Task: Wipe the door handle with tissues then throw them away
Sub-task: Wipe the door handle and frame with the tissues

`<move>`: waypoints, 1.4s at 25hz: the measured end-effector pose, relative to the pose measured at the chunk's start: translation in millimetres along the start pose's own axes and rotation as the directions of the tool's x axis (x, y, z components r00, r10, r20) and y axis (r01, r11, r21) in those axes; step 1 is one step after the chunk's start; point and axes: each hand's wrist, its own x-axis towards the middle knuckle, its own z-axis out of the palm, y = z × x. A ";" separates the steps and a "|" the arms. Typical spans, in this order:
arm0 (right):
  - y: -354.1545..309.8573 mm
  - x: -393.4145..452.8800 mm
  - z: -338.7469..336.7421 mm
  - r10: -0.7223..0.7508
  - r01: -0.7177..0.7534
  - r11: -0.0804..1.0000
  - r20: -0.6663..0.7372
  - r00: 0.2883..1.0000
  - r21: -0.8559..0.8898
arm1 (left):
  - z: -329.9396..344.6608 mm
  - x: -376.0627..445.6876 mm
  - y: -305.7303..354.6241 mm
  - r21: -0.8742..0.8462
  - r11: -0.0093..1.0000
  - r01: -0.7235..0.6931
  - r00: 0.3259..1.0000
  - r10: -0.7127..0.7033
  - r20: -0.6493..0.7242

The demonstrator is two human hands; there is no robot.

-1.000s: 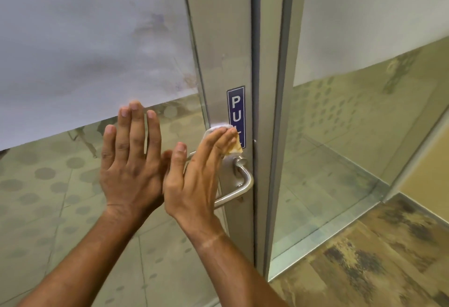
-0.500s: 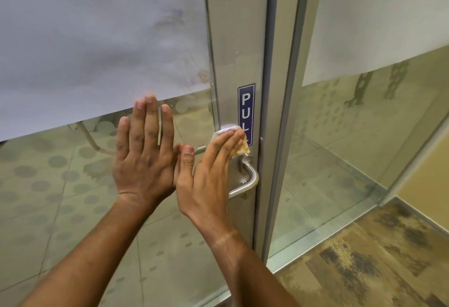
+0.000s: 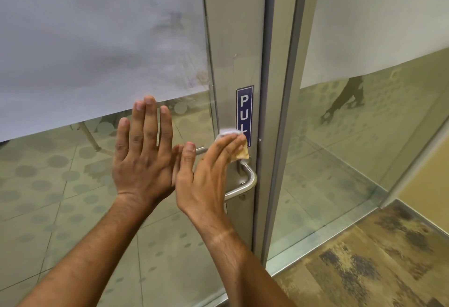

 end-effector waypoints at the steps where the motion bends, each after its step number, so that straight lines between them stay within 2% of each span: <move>1: 0.2 -1.7 1.9 0.040 -0.040 0.999 0.006 0.999 0.030 | 0.7 0.2 -0.3 -0.005 1.000 -0.003 1.000 0.003 0.001; 4: -9.4 11.5 1.0 0.005 -0.001 0.997 -0.064 0.998 0.074 | 2.7 -0.5 -0.3 0.024 1.000 0.007 1.000 -0.006 -0.027; 6: -9.6 21.2 -3.9 -0.096 0.096 0.995 -0.101 0.990 0.004 | 3.3 -0.1 -0.1 0.036 0.999 -0.002 1.000 0.003 -0.025; 8: -0.4 17.3 -7.3 -0.151 0.145 0.986 -0.076 0.986 -0.084 | 2.5 -1.1 0.5 0.032 0.999 -0.011 1.000 0.011 -0.012; 10: 8.0 4.3 -5.6 -0.104 0.102 0.991 -0.026 0.994 -0.088 | 1.5 -1.1 0.4 0.024 1.000 -0.012 1.000 0.012 0.011; 13: 6.8 -0.3 -2.7 -0.029 0.029 1.000 -0.004 1.000 0.006 | 2.0 -1.6 1.3 0.015 1.000 -0.004 1.000 0.004 0.006; 19: -8.2 26.1 -14.0 -0.236 0.229 0.969 -0.075 0.969 -0.087 | 3.5 -1.0 -0.1 0.029 0.999 -0.012 0.999 0.013 -0.031; 23: 14.9 5.3 -16.5 -0.136 0.136 0.985 0.013 0.991 -0.109 | 2.0 -1.3 -0.6 0.013 1.000 -0.011 1.000 0.010 0.009; 25: 14.0 2.7 -14.4 -0.093 0.095 0.993 0.032 0.995 -0.066 | 1.4 -0.5 -0.4 0.013 1.000 -0.007 1.000 0.007 0.007; 29: -11.0 26.2 -15.3 -0.233 0.230 0.972 -0.058 0.971 -0.053 | 2.9 0.9 -0.3 0.042 0.999 -0.009 1.000 0.010 -0.015; 31: -5.2 26.4 -17.6 -0.268 0.263 0.961 -0.058 0.962 -0.091 | 3.2 0.2 -0.4 0.038 0.999 -0.011 1.000 0.011 -0.005; 35: 17.5 -0.2 -11.2 -0.097 0.098 0.992 0.022 0.995 -0.083 | 1.4 -0.2 -0.2 0.037 0.999 -0.016 0.999 0.015 0.029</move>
